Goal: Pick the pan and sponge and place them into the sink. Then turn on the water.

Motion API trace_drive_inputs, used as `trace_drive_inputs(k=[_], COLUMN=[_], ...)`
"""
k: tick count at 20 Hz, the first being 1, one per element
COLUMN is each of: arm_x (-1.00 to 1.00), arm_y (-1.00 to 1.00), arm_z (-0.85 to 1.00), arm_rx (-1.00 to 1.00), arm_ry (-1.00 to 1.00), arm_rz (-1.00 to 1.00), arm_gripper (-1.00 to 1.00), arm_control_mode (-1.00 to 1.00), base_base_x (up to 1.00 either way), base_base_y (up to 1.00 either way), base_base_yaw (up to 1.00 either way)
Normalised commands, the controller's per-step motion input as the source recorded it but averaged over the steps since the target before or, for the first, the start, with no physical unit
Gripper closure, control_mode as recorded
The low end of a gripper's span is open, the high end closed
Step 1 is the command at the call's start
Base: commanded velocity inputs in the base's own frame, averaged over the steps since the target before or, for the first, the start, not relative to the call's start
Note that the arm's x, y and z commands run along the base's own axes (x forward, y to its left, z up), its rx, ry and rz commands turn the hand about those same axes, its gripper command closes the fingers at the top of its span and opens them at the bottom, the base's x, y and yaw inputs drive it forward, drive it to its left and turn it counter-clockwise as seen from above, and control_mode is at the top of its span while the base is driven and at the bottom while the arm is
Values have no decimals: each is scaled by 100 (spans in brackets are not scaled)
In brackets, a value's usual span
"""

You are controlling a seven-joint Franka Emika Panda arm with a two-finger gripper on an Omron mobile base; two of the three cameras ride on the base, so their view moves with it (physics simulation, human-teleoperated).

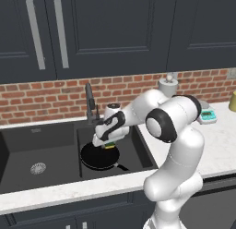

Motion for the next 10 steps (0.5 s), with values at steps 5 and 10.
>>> trace_drive_inputs(k=[5, 10], arm_x=[5, 2], arm_y=[10, 12], arm_z=[-38, -35], arm_rx=[0, 0], arm_ry=[-1, -2], arm_rz=[0, 0], arm_gripper=[100, 100], arm_control_mode=[-100, -100], base_base_x=[0, 0], base_base_y=[0, 0], base_base_yaw=[0, 0])
